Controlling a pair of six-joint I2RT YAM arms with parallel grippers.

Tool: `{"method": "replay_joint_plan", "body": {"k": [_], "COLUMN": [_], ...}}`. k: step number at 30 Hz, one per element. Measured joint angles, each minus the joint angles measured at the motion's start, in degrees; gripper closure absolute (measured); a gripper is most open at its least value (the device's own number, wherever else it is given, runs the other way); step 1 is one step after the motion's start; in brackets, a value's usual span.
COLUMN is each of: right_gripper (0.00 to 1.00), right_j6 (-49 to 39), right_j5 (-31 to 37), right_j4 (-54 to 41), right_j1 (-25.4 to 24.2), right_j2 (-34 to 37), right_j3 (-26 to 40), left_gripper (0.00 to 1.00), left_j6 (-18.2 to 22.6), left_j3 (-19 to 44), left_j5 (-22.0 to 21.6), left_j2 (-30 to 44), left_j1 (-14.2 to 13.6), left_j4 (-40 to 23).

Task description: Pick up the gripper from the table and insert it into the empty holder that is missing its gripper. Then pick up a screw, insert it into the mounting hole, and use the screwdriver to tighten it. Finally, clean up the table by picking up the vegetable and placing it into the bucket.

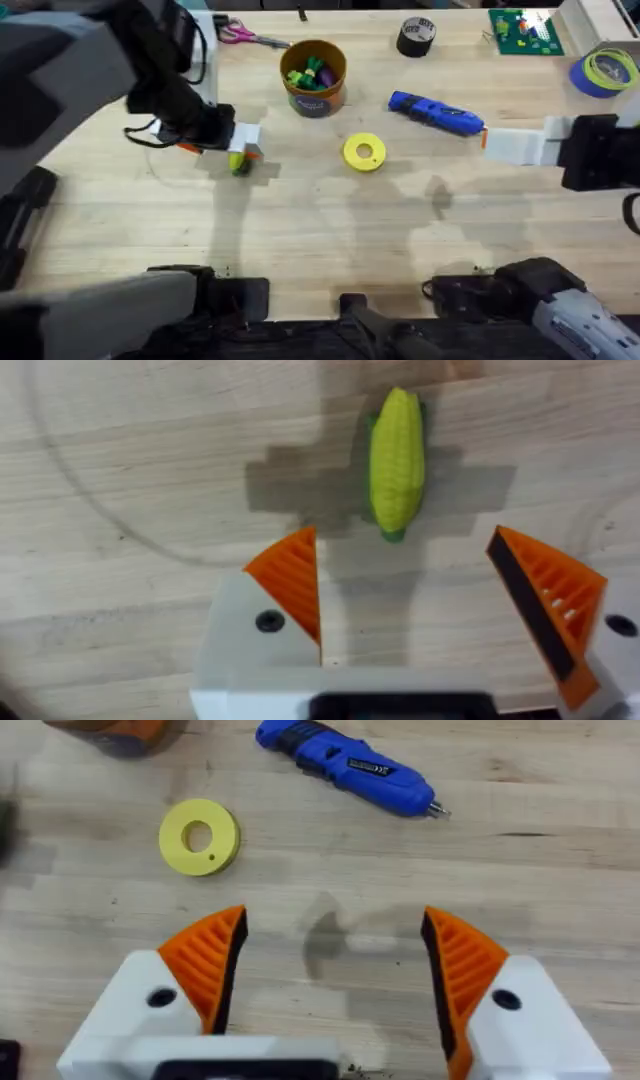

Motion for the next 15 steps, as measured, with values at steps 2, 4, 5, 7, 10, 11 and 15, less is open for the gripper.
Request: {"method": "replay_joint_plan", "body": {"k": [2,4,5,7,10,11,15], "right_gripper": [0.006,0.006,0.006,0.006,0.006,0.006,0.006], "right_j6": [0.00,0.00,0.00,0.00,0.00,0.00,0.00], "right_j5": [0.00,0.00,0.00,0.00,0.00,0.00,0.00], "right_j4": [-0.02,-0.02,-0.02,-0.02,0.00,0.00,-0.02], "right_j1": [0.00,0.00,0.00,0.00,0.00,0.00,0.00], "right_j2": [0.00,0.00,0.00,0.00,0.00,0.00,0.00], "right_j3": [0.00,0.00,0.00,0.00,0.00,0.00,0.00], "left_gripper": [0.016,0.015,0.015,0.015,0.010,0.004,0.133], "left_j6": [0.02,0.01,0.02,0.01,0.02,0.01,-0.06], "left_j3": [0.00,0.00,0.00,0.00,0.00,0.00,0.30], "left_j5": [-0.36,-1.16,-1.45,-1.74,-1.85,-1.85,-1.85], "left_j2": [3.03,6.06,7.58,10.19,13.10,13.80,14.93], "left_j1": [0.00,0.00,0.00,0.00,0.00,0.00,0.02], "left_j4": [1.00,2.09,2.76,4.03,5.86,6.42,7.84]}}
